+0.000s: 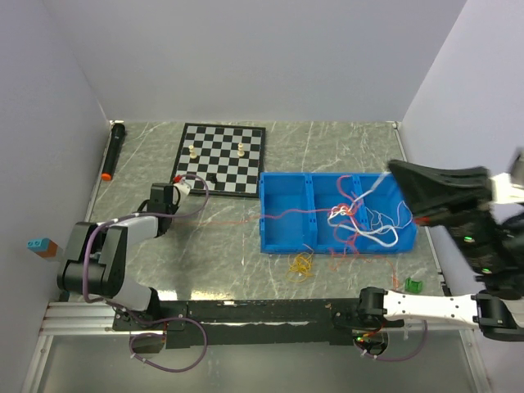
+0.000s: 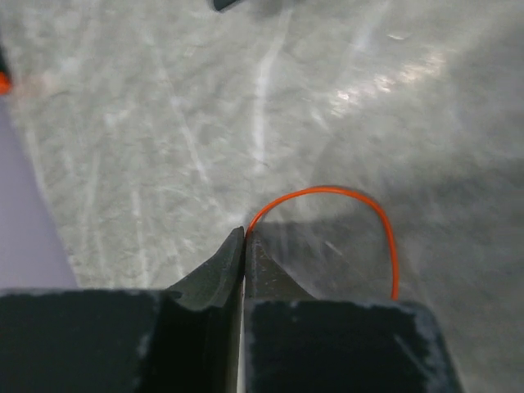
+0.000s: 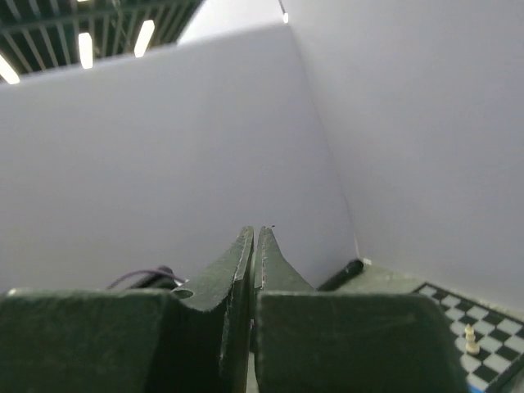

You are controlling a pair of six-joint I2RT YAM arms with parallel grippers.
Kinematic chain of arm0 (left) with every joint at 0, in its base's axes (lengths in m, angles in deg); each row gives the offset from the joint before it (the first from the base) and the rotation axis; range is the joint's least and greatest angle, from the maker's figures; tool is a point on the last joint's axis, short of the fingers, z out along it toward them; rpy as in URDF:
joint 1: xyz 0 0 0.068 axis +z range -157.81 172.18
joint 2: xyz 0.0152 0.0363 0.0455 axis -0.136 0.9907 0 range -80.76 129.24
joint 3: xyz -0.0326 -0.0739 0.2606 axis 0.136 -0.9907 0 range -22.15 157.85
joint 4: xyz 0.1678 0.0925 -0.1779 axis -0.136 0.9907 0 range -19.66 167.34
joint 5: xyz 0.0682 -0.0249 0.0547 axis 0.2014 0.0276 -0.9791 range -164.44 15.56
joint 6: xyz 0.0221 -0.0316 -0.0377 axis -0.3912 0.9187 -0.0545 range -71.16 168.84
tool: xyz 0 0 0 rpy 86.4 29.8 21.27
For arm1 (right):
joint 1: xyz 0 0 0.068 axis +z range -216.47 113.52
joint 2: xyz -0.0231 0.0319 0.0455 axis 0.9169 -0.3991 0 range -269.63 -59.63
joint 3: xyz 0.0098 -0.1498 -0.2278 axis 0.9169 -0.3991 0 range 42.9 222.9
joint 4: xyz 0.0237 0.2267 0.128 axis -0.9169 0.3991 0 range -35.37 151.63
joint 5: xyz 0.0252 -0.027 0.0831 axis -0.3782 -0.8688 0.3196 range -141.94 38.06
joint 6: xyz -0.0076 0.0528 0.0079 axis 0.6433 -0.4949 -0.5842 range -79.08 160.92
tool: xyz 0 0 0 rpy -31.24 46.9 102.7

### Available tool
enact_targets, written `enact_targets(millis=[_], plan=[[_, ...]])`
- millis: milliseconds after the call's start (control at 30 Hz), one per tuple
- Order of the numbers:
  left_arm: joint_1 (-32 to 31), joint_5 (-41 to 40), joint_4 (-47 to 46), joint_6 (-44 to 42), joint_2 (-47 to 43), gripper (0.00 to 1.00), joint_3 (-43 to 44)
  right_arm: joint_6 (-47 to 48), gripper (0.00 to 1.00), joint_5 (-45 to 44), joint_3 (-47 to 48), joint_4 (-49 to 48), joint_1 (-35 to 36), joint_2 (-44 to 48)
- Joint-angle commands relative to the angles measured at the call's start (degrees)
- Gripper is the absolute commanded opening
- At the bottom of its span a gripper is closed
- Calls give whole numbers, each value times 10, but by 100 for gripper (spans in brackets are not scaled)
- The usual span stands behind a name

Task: Untangle the cables

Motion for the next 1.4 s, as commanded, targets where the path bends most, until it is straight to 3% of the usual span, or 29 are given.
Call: enact_targets(millis=[0,100,233,433,633,767,800,900,1067,1200,1367], plan=[[1,115,159,61,-50,17,46,-28,0,23,5,24,3,-84],[2,179,235,77,-93,45,92,-43,0,39,-2,14,3,-113],[2,297,338,101,-151,67,179,-62,0,52,-9,2,3,-151],[3,517,443,84,-226,71,246,-91,0,87,-17,-30,3,-194],[2,788,533,-122,-300,76,192,-99,0,110,-2,-46,3,-232],[3,868,580,-244,-283,78,206,-106,0,117,5,-46,2,-246],[3,895,602,-273,-276,90,214,-109,0,118,5,-47,1,-248],[3,967,663,-370,-244,97,254,-119,0,127,-2,-58,-2,-249],[2,1055,748,-488,-208,97,296,-138,0,143,-23,-70,-9,-246],[-2,1086,848,-644,-173,97,304,-157,0,167,-26,-93,-22,-250],[-9,1102,846,-655,-155,97,307,-176,0,193,-22,-103,-32,-267]])
